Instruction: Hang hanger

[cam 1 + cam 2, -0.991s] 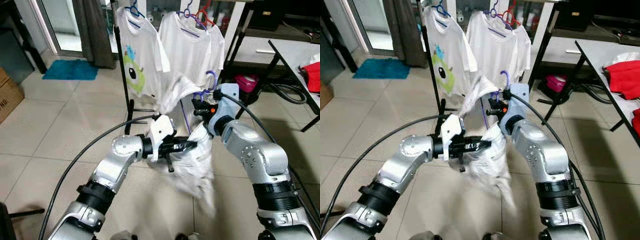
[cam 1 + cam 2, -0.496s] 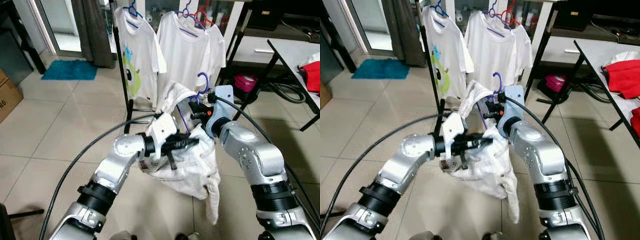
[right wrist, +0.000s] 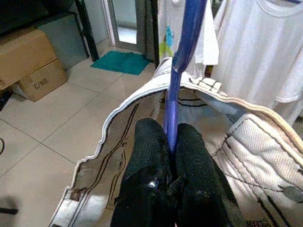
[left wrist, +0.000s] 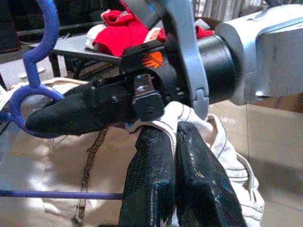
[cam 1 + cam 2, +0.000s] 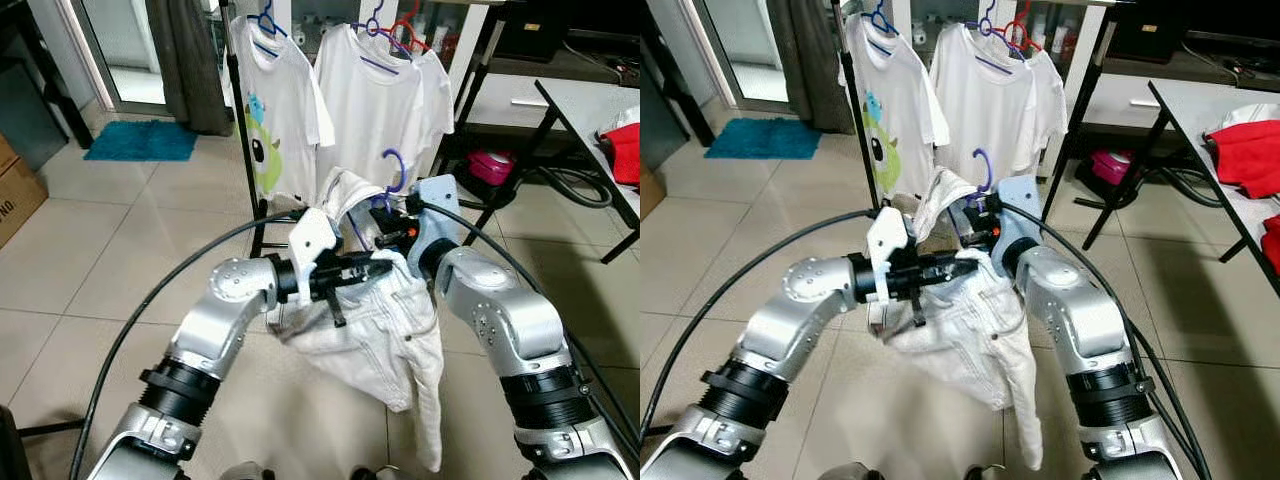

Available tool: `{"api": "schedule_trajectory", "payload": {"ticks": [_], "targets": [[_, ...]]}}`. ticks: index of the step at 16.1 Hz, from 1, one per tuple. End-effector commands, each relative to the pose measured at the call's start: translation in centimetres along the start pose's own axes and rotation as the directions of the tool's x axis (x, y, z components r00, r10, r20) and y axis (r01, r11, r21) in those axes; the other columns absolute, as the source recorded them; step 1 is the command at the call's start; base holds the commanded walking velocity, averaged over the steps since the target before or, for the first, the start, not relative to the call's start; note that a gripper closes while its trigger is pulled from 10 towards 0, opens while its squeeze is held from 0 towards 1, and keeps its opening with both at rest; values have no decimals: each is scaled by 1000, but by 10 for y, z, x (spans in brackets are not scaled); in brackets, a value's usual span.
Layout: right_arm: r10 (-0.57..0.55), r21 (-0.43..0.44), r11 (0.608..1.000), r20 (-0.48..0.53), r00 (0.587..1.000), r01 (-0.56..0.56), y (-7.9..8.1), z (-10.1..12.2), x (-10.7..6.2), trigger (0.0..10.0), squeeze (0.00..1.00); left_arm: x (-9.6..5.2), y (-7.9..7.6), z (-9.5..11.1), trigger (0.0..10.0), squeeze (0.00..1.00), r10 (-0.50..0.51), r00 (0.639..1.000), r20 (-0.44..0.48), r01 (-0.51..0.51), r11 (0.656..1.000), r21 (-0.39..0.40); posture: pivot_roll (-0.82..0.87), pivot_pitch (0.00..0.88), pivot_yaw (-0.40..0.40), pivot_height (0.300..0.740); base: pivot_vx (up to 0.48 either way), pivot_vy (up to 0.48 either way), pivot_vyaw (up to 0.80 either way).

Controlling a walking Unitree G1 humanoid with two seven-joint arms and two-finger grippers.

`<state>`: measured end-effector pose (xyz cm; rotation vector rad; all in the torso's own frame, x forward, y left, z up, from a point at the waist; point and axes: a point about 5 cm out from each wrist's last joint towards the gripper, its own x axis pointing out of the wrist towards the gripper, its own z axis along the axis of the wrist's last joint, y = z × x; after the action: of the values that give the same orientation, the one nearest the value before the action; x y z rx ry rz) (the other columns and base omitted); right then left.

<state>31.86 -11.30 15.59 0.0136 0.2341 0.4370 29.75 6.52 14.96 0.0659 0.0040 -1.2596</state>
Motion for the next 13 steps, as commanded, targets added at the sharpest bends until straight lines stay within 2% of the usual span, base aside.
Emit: {"api": "schedule_trajectory", "payload": {"ticks": [1, 2, 3, 5, 6, 7, 8, 9, 10, 12, 13], "targets": [[-34, -20, 999, -51, 998, 33, -8, -13, -4, 0, 0, -5, 11, 40, 353, 0, 27, 989, 147, -40, 995, 87, -75, 2, -21, 740, 0, 0, 0], [-33, -23, 999, -53, 998, 32, -8, -14, -4, 0, 0, -6, 12, 42, 0, 0, 33, 988, 152, -46, 996, 82, -75, 2, -21, 740, 0, 0, 0], [-32, -23, 999, -53, 998, 30, -8, -14, -4, 0, 0, -7, 13, 37, 0, 0, 33, 993, 116, -43, 995, 84, -73, 2, -22, 740, 0, 0, 0], [-39, -32, 999, -46, 998, 37, -10, -13, -4, 0, 0, -11, 16, 19, 0, 0, 83, 996, -9, -81, 990, 118, -77, 6, -18, 740, 0, 0, 0], [-42, -32, 999, -43, 998, 41, -11, -12, -4, 0, 0, -12, 17, 16, 0, 0, 95, 995, -38, -90, 988, 128, -77, 6, -18, 740, 0, 0, 0], [-71, -21, 997, -17, 997, 71, -18, -6, -6, 0, 0, -22, 19, 5, 0, 0, 143, 985, -95, -131, 984, 121, -78, 12, -15, 740, 0, 0, 0], [-88, -12, 996, 17, 996, 88, -26, 2, -8, 0, 0, -37, 22, -11, 0, 0, 218, 959, -179, -197, 971, 132, -78, 12, -15, 740, 0, 0, 0], [-90, -14, 996, 23, 996, 90, -28, 4, -9, 0, 0, -43, 23, -19, 0, 0, 248, 945, -214, -222, 965, 138, -78, 12, -15, 740, 0, 0, 0], [-96, -19, 995, 31, 995, 97, -33, 9, -10, 0, 0, -56, 22, -36, 0, 0, 291, 907, -304, -260, 955, 142, -76, 21, -16, 740, 0, 0, 0], [-113, -26, 993, 40, 993, 115, -41, 13, -11, 0, 0, -71, 15, -60, 0, 0, 326, 860, -394, -303, 945, 121, -73, 26, -20, 740, 0, 0, 0], [-117, -30, 992, 43, 992, 119, -44, 15, -12, 0, 0, -75, 11, -68, 0, 0, 342, 846, -408, -328, 939, 107, -73, 26, -20, 740, 0, 0, 0]]}}
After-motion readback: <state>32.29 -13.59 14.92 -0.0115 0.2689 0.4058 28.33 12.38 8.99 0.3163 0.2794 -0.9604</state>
